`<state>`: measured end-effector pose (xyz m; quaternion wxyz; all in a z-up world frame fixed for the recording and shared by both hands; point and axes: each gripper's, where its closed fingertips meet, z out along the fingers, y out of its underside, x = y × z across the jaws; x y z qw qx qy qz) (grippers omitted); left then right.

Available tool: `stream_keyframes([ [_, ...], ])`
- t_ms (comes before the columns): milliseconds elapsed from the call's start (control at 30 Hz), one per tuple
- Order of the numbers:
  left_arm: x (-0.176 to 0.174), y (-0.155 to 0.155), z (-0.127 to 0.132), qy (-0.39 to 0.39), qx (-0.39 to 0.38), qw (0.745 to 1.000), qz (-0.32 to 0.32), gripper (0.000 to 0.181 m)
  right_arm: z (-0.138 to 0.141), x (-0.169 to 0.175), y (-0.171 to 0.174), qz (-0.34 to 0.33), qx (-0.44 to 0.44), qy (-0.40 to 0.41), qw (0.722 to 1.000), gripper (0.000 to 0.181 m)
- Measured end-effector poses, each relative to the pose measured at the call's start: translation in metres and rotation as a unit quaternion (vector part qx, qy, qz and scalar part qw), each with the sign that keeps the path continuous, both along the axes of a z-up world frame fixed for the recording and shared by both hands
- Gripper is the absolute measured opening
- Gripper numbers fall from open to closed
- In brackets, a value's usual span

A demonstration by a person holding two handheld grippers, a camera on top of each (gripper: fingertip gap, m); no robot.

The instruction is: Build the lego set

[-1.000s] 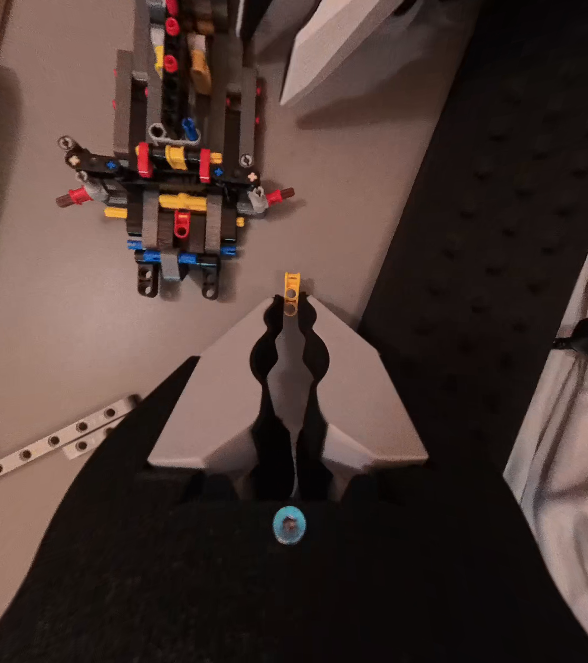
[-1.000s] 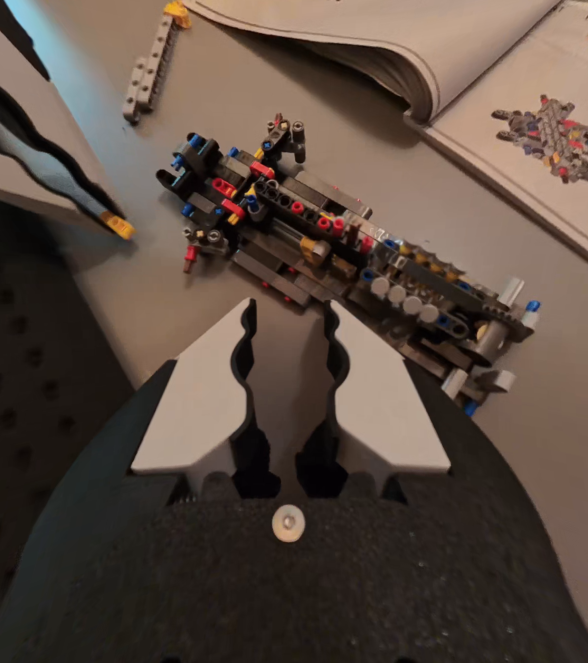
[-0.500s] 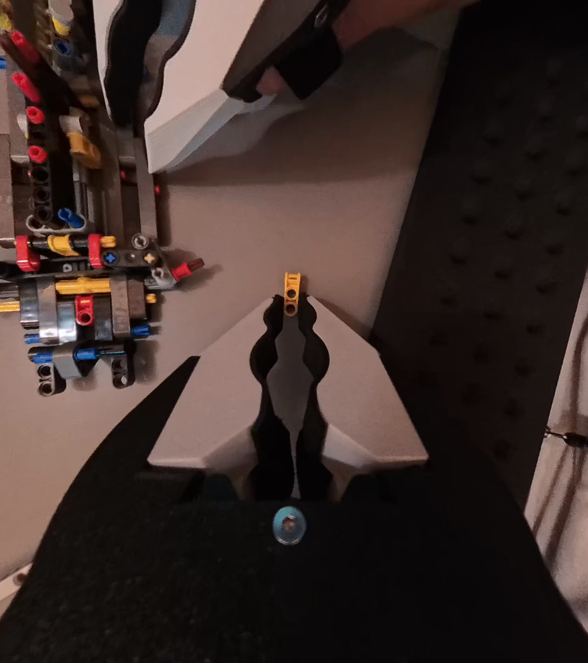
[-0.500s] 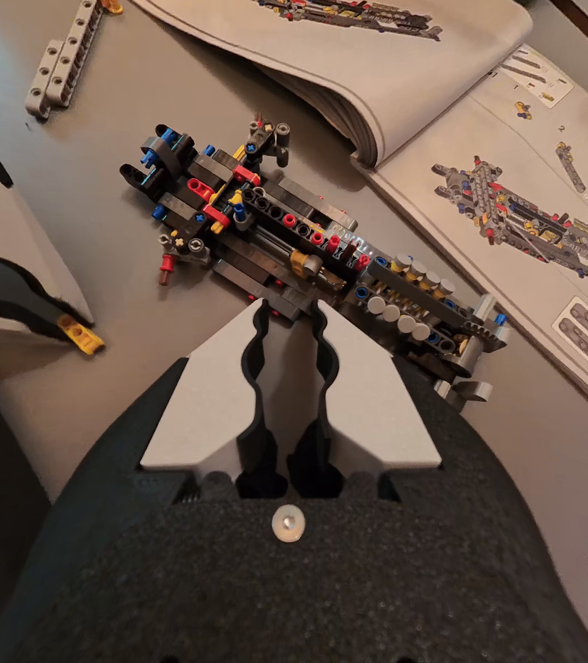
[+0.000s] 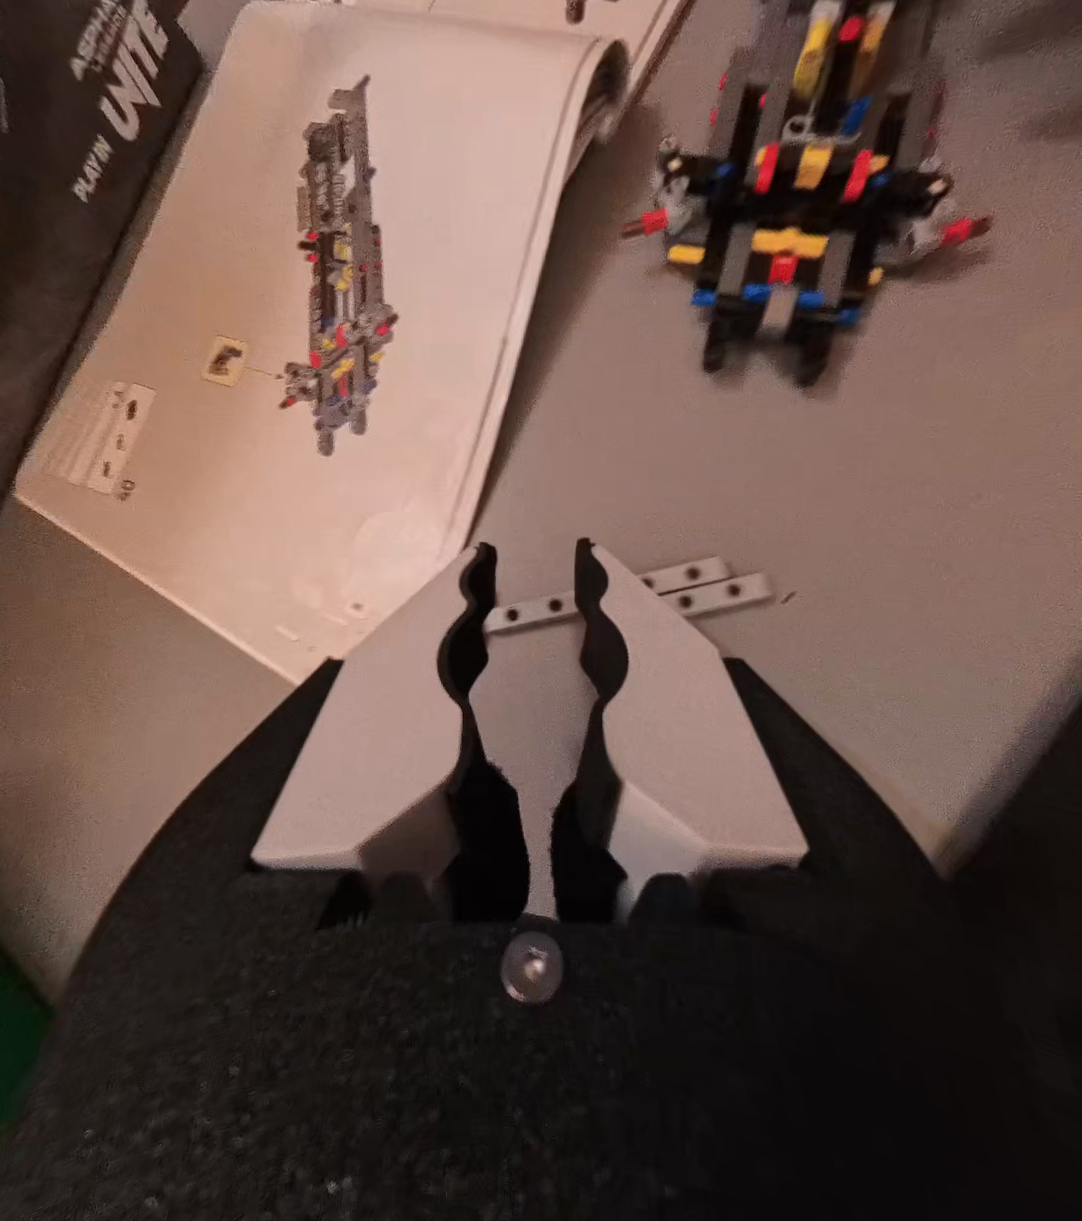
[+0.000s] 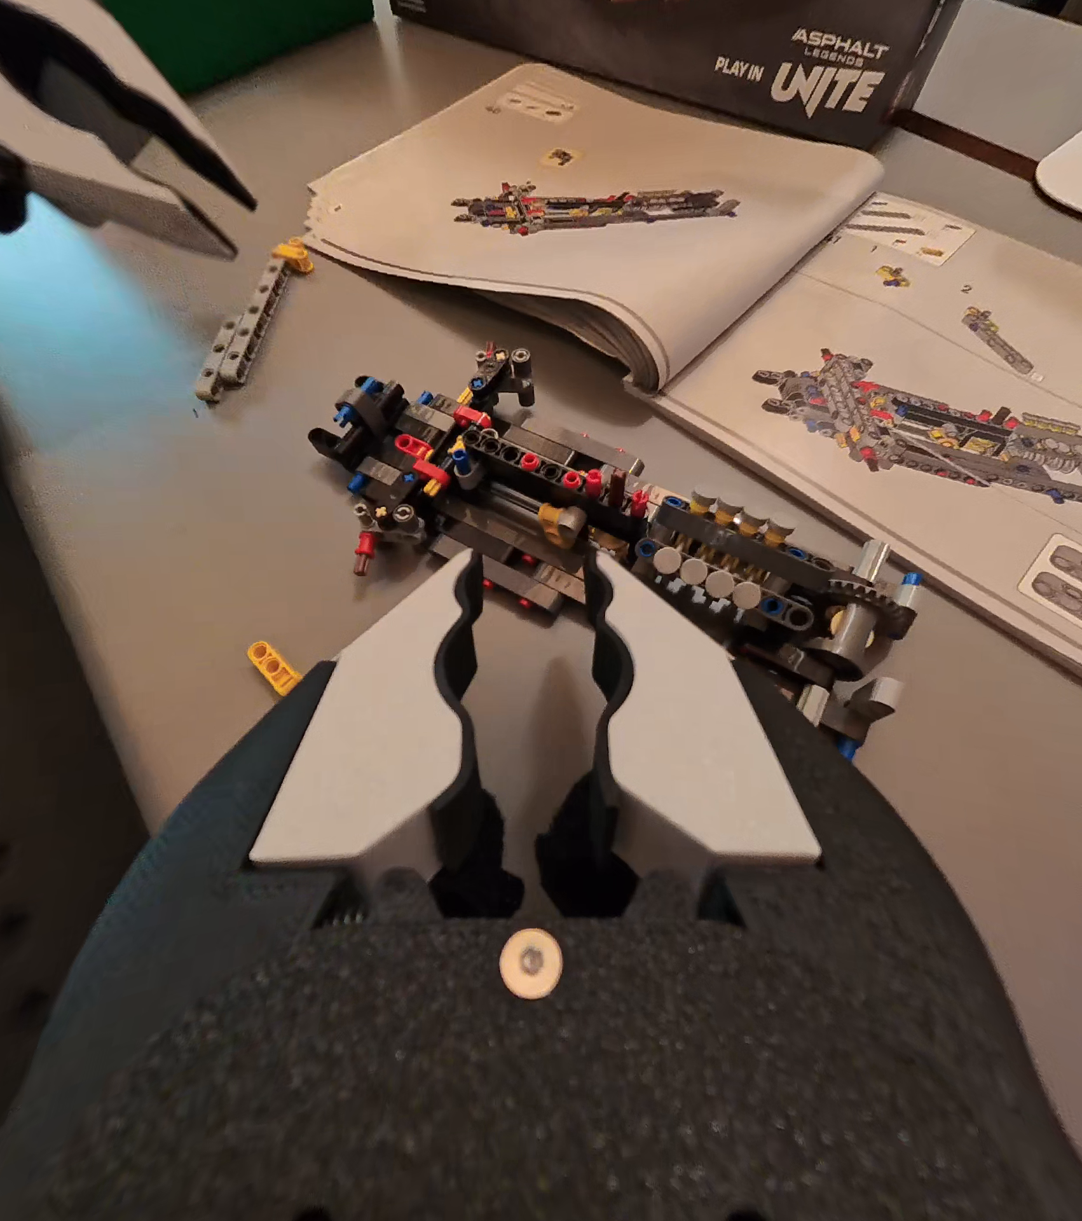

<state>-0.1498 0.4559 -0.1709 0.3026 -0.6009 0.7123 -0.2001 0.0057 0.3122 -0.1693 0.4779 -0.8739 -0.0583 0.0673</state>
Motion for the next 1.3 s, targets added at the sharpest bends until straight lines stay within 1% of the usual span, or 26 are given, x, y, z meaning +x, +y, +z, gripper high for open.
stream_keyframes([
  [67, -0.006, 0.028, -0.005, 0.012, 0.005, 1.000, -0.017, 0.021, 0.000, -0.001, 0.000, 0.004, 0.001, 0.004, 1.000, 0.030],
  [133, -0.005, 0.038, -0.013, 0.044, -0.031, 0.998, -0.028, 0.025, -0.002, -0.001, -0.001, 0.005, -0.003, -0.004, 1.000, 0.030],
  [200, -0.001, 0.040, -0.019, 0.076, -0.059, 0.995, -0.038, 0.024, -0.004, 0.000, -0.002, 0.004, -0.005, -0.016, 1.000, 0.030],
  [267, -0.005, 0.042, -0.025, 0.120, -0.070, 0.990, -0.040, 0.021, -0.004, 0.002, -0.002, 0.000, -0.003, -0.026, 1.000, 0.029],
  [300, -0.005, 0.043, -0.025, 0.129, -0.069, 0.988, -0.039, 0.018, -0.003, 0.003, -0.002, -0.003, -0.002, -0.028, 1.000, 0.029],
  [367, -0.007, 0.041, -0.025, 0.143, -0.079, 0.986, -0.047, 0.016, -0.001, 0.005, -0.003, -0.006, 0.002, -0.025, 1.000, 0.029],
  [500, -0.009, 0.039, -0.030, 0.166, -0.086, 0.981, -0.057, 0.018, 0.002, 0.006, -0.002, -0.007, 0.010, -0.010, 1.000, 0.029],
  [533, -0.008, 0.037, -0.030, 0.167, -0.089, 0.980, -0.060, 0.016, 0.004, 0.006, -0.002, -0.007, 0.014, -0.007, 1.000, 0.029],
  [600, -0.007, 0.035, -0.033, 0.172, -0.093, 0.979, -0.065, 0.016, 0.012, 0.008, 0.001, -0.009, 0.032, 0.006, 0.999, 0.028],
  [667, -0.006, 0.035, -0.037, 0.178, -0.090, 0.978, -0.068, 0.012, 0.021, 0.017, 0.006, -0.016, 0.034, 0.012, 0.999, 0.027],
  [700, -0.005, 0.035, -0.038, 0.177, -0.089, 0.978, -0.068, 0.006, 0.024, 0.021, 0.009, -0.014, 0.025, 0.019, 0.999, 0.027],
  [767, -0.004, 0.034, -0.038, 0.179, -0.094, 0.977, -0.074, 0.006, 0.030, 0.030, 0.018, 0.001, -0.001, 0.037, 0.999, 0.027],
  [833, -0.004, 0.035, -0.038, 0.181, -0.094, 0.976, -0.076, 0.006, 0.033, 0.046, 0.032, 0.001, -0.026, 0.038, 0.999, 0.023],
  [900, -0.004, 0.037, -0.038, 0.180, -0.089, 0.977, -0.074, 0.005, 0.021, 0.047, 0.043, 0.044, -0.083, 0.071, 0.993, 0.022],
  [967, -0.002, 0.044, -0.036, 0.171, -0.070, 0.980, -0.067, 0.006, 0.000, 0.048, 0.050, 0.074, -0.154, 0.093, 0.981, 0.022],
  [1033, 0.003, 0.045, -0.025, 0.143, -0.060, 0.986, -0.060, 0.005, -0.014, 0.044, 0.055, 0.105, -0.191, 0.101, 0.971, 0.016],
  [1067, 0.007, 0.045, -0.015, 0.124, -0.053, 0.989, -0.056, 0.005, -0.015, 0.041, 0.057, 0.120, -0.198, 0.104, 0.967, 0.011],
  [1133, 0.016, 0.035, 0.009, 0.075, -0.038, 0.995, -0.059, 0.006, -0.016, 0.042, 0.058, 0.135, -0.207, 0.086, 0.965, 0.013],
  [1200, 0.023, 0.014, 0.029, 0.038, -0.040, 0.996, -0.071, 0.006, -0.017, 0.042, 0.056, 0.151, -0.224, 0.067, 0.961, 0.014],
  [1233, 0.027, -0.002, 0.036, 0.021, -0.049, 0.995, -0.085, 0.006, -0.017, 0.042, 0.055, 0.160, -0.233, 0.057, 0.957, 0.015],
  [1300, 0.033, -0.050, 0.041, 0.000, -0.095, 0.986, -0.138, 0.006, -0.017, 0.042, 0.055, 0.175, -0.256, 0.028, 0.950, 0.015],
])
